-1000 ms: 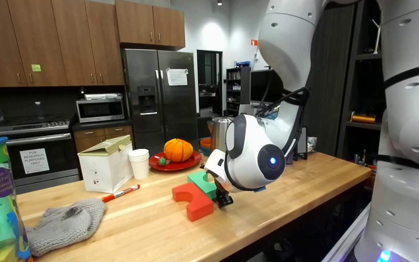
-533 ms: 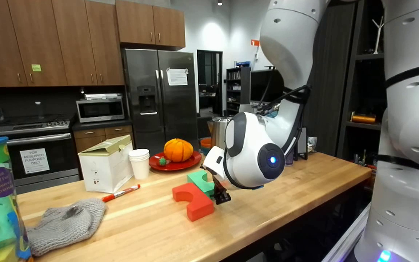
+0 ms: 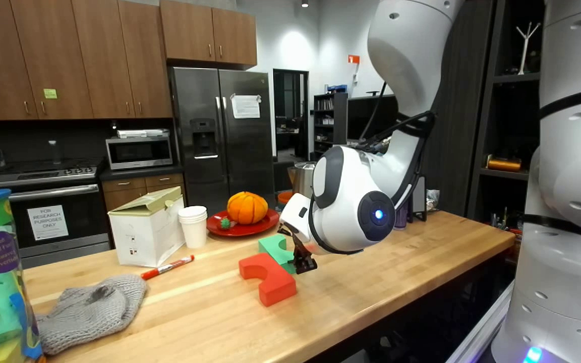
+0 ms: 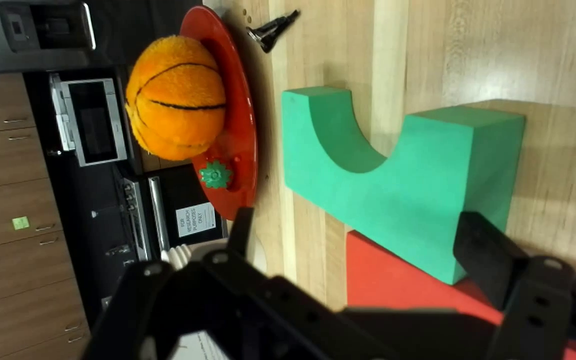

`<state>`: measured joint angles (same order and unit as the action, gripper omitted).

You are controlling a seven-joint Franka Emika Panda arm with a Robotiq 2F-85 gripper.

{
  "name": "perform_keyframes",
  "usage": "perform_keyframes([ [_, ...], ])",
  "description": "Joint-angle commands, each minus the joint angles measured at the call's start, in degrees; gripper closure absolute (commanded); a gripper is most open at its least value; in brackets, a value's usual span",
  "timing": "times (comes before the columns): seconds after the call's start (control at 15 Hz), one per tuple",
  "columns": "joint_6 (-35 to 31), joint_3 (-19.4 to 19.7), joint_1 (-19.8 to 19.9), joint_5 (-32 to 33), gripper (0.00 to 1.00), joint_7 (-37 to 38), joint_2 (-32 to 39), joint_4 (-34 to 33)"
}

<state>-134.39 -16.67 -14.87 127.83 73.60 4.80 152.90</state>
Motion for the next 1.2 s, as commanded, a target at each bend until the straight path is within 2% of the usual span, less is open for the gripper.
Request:
perform_keyframes([
  [0.0,-3.23,-0.40,0.16,-2.74,0.00,-2.90,-5.63,3.99],
  [0.47,-16.52,0.90,-1.39,-14.29,0.00,-16.66,-15.72,8.77],
  [0.53,-18.38,1.50,-1.35,-15.06,0.00,-19.34,-13.60,6.13],
  [0.6,-20.70,1.87,-1.58,-15.72,0.00,-21.25,-14.45,6.31],
  [0.8,-28.26,3.31,-1.93,-14.00,0.00,-24.68,-17.44,7.68],
  [1.13,-42.54,4.95,-0.04,-11.28,0.00,-29.34,-12.75,4.86],
])
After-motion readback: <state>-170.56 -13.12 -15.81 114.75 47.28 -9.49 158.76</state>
